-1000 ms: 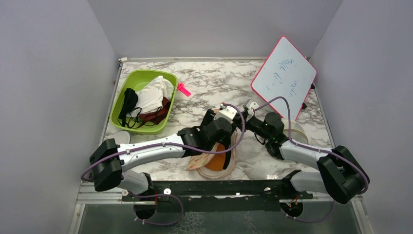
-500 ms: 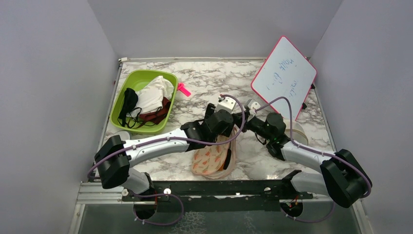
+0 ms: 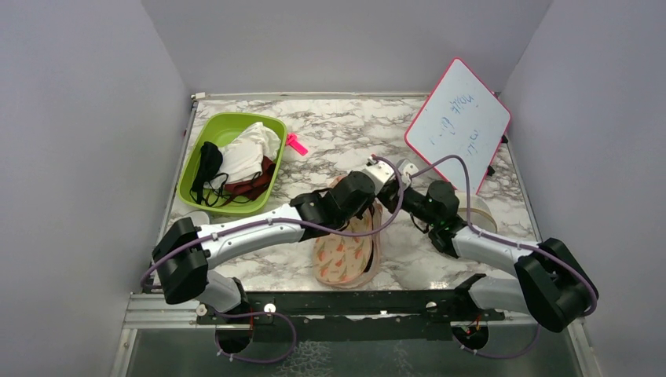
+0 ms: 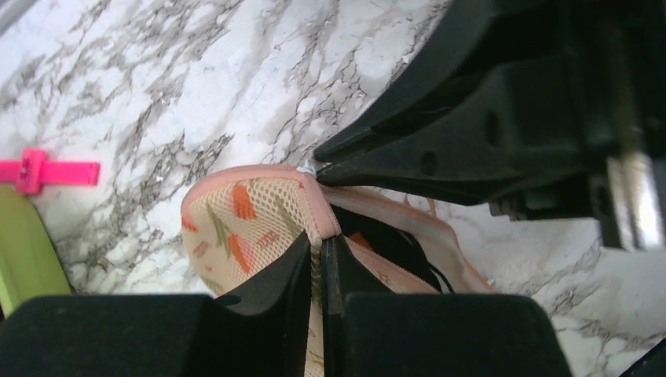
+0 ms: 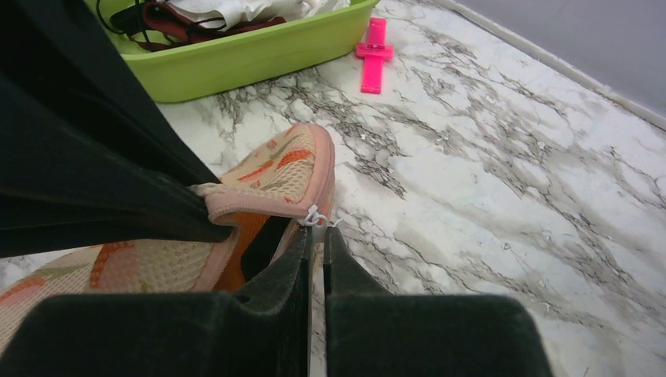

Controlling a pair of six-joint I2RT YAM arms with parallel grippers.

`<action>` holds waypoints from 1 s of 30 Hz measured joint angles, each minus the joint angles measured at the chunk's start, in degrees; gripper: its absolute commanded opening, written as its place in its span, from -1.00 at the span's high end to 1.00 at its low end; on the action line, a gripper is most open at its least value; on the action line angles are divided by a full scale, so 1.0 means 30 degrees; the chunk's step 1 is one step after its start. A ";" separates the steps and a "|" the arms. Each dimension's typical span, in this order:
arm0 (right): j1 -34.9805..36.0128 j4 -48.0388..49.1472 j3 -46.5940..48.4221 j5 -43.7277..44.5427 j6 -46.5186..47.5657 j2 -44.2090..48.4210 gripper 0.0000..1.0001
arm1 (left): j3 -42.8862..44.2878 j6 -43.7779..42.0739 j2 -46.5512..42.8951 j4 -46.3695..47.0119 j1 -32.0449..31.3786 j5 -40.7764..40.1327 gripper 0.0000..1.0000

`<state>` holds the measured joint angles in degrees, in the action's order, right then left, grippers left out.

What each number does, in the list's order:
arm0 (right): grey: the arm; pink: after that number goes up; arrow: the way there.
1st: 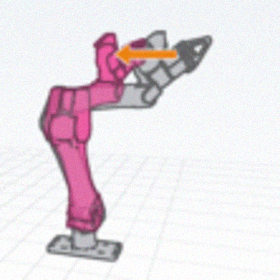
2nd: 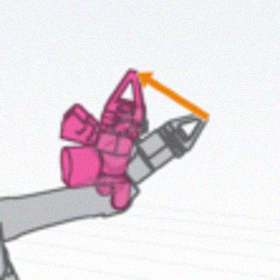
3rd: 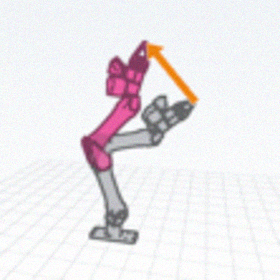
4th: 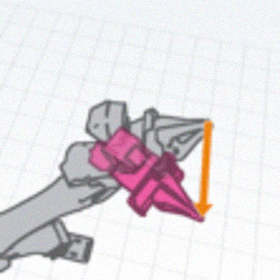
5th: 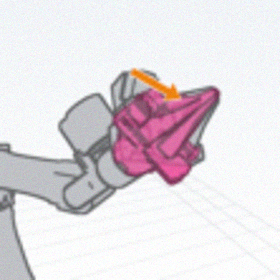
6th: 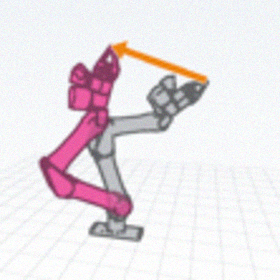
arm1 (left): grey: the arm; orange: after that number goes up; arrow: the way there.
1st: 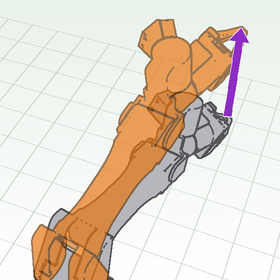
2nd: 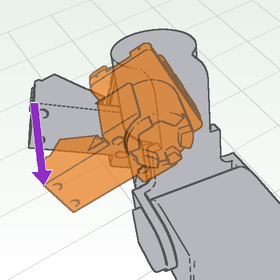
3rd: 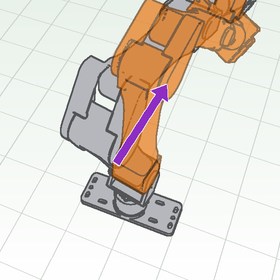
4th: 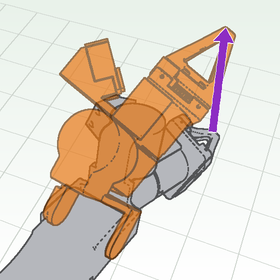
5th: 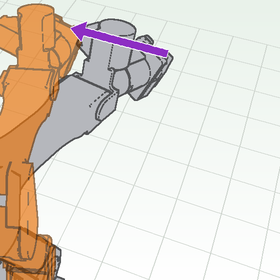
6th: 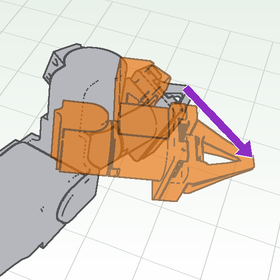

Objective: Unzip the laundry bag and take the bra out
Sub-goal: Unzip the laundry bag at the center of the board.

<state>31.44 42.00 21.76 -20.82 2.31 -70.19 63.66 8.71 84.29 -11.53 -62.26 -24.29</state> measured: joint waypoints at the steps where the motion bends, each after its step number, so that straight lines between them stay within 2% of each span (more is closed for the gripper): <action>1: -0.0007 0.0007 0.0080 0.0036 0.0044 -0.0153 0.99 | -0.0087 -0.0707 -0.0168 0.0109 0.0022 0.0357 1.00; 8: -0.0036 0.0969 0.1224 -0.0197 0.0270 -0.1887 0.99 | -0.1902 -0.4809 -0.2404 0.1989 0.0175 0.2557 1.00; 15: -0.1071 0.1668 0.2076 -0.0736 -0.0692 -0.2222 0.99 | -0.2659 -0.5603 -0.3162 0.3453 0.0342 0.2171 1.00; 19: -0.1326 0.0867 0.2412 0.0007 -0.1661 -0.2208 0.98 | -0.1508 -0.5421 -0.1821 0.2761 0.0546 0.0372 1.00; 23: -0.1654 -0.0080 0.1894 0.1093 -0.3009 -0.1909 0.98 | 0.0678 -0.5224 0.0306 0.1362 0.1588 -0.0109 1.00; 28: -0.1647 -0.0153 -0.0386 0.1239 -0.5013 -0.0095 0.98 | 0.0991 -0.5413 0.1290 0.0845 0.2769 0.1020 1.00; 30: -0.1690 -0.0386 -0.1013 0.1253 -0.5544 0.0648 0.98 | 0.0976 -0.5625 0.1326 0.0670 0.2878 0.1749 0.91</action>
<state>26.37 40.84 18.72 -17.06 -14.33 -68.25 66.59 -8.16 88.27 -9.52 -53.63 -19.05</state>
